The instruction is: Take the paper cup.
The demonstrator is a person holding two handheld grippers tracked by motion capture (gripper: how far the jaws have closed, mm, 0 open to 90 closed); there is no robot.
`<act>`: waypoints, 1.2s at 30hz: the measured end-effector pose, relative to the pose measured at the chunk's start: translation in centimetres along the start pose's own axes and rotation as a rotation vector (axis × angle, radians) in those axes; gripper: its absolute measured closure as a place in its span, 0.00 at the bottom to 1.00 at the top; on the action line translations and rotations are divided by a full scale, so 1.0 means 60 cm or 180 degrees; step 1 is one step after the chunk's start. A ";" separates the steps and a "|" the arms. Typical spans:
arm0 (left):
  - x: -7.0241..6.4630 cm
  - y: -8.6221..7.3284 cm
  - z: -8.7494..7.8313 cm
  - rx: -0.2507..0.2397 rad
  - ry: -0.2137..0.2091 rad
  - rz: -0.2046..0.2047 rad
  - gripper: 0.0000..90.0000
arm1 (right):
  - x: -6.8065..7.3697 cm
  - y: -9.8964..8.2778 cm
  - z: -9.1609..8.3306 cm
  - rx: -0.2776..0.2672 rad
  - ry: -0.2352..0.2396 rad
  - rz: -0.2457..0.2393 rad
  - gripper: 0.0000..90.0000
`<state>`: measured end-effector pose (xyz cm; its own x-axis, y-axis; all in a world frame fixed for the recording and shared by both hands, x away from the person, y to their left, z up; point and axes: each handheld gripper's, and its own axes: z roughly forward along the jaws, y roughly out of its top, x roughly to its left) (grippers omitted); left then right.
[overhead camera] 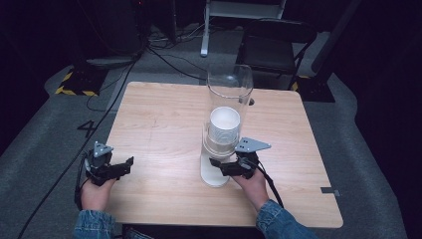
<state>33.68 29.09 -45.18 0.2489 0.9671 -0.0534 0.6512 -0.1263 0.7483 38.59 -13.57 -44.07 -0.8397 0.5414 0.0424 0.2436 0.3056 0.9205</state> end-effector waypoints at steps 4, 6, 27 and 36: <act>0.000 0.000 0.000 0.0016 -0.0005 0.0012 0.18 | 0.009 0.000 0.001 -0.0043 -0.0121 -0.0160 0.30; -0.001 0.000 0.000 0.0016 0.0002 0.0010 0.18 | 0.010 -0.002 0.003 -0.0073 -0.0153 -0.0179 0.34; -0.002 0.002 0.000 0.0007 -0.0001 0.0014 0.18 | 0.001 -0.004 0.001 -0.0025 -0.0163 -0.0251 0.39; -0.002 0.002 -0.001 0.0003 -0.0001 0.0007 0.18 | -0.003 -0.006 0.000 -0.0028 -0.0168 -0.0305 0.39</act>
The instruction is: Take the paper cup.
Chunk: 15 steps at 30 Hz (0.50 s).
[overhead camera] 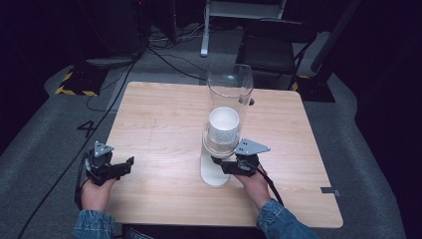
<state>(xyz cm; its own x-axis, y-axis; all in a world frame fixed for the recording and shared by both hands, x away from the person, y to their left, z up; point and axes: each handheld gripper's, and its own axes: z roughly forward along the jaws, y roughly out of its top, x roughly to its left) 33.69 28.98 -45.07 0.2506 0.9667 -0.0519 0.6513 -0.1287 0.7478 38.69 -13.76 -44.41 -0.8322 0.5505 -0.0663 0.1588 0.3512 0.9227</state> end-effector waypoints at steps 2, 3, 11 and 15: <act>0.000 0.000 0.000 0.0000 -0.0002 -0.0001 0.18 | -0.001 -0.001 0.000 -0.0004 -0.0006 -0.0019 0.39; 0.000 0.000 0.000 0.0005 -0.0005 0.0005 0.18 | -0.002 -0.001 0.000 -0.0003 -0.0012 -0.0031 0.39; 0.000 0.000 0.000 0.0003 -0.0008 -0.0002 0.18 | -0.007 -0.004 0.000 0.0013 -0.0042 -0.0079 0.39; 0.000 0.000 0.000 0.0008 -0.0011 0.0002 0.18 | -0.007 -0.004 0.001 0.0005 -0.0043 -0.0060 0.39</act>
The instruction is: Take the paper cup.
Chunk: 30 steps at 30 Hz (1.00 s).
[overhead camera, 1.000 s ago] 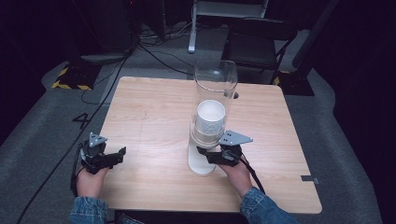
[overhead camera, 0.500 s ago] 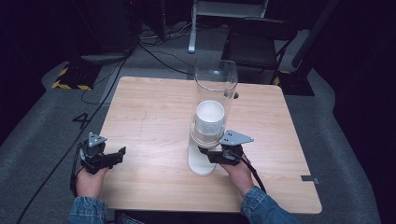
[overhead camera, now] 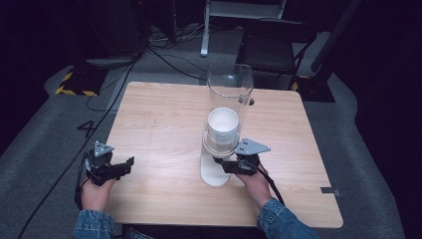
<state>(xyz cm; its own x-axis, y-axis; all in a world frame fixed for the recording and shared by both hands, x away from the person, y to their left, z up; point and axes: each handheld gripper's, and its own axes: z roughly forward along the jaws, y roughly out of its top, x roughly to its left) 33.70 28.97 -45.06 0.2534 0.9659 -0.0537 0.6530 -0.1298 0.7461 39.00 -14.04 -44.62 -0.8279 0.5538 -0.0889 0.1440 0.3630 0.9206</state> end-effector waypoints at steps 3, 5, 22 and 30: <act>0.000 0.000 0.001 0.0011 -0.0002 0.0002 0.18 | 0.002 -0.001 0.001 0.0002 0.0012 0.0091 0.39; -0.001 0.000 0.002 0.0019 -0.0003 0.0004 0.18 | 0.003 -0.004 0.002 -0.0022 0.0032 0.0184 0.38; -0.001 0.001 0.002 0.0017 -0.0016 0.0008 0.18 | 0.014 -0.021 0.014 -0.0138 0.0250 0.0637 0.39; 0.000 0.000 0.002 0.0029 -0.0014 0.0011 0.18 | 0.014 -0.032 0.017 -0.0126 0.0172 0.0544 0.39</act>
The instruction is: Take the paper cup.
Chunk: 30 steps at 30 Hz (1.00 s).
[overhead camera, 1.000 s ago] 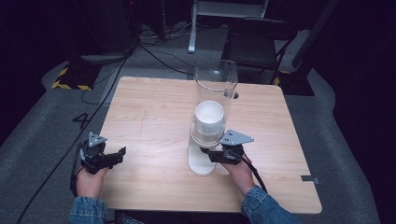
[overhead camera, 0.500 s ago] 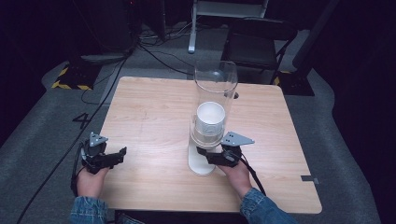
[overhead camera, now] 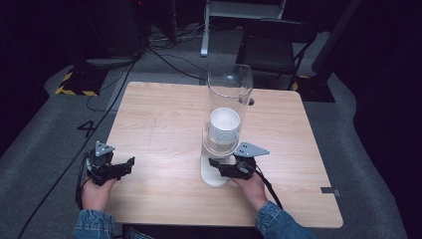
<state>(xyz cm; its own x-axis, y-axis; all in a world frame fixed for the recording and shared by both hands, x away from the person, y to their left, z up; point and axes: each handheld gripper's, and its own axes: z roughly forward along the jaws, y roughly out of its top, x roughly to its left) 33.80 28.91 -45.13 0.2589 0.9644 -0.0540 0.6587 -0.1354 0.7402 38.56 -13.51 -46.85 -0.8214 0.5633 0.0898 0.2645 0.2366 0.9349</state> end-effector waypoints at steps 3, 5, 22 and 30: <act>0.000 0.000 0.000 -0.0014 0.0003 -0.0026 0.18 | -0.001 -0.009 0.003 0.0022 -0.0006 0.0024 0.39; 0.000 0.000 0.000 -0.0013 0.0001 -0.0027 0.18 | -0.002 -0.011 0.002 0.0028 -0.0030 -0.0004 0.39; -0.003 0.005 0.007 -0.0001 -0.0012 -0.0006 0.18 | 0.001 -0.031 0.008 0.0316 -0.0055 -0.0044 0.39; -0.003 0.007 0.009 0.0006 -0.0038 -0.0001 0.18 | 0.000 -0.043 0.009 0.0518 -0.0040 0.0025 0.39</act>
<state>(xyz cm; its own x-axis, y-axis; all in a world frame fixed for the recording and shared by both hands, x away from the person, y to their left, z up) 34.45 28.57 -45.17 0.2672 0.9616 -0.0622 0.6599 -0.1356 0.7390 38.16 -13.68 -49.48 -0.8128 0.5753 0.0917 0.3501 0.3566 0.8662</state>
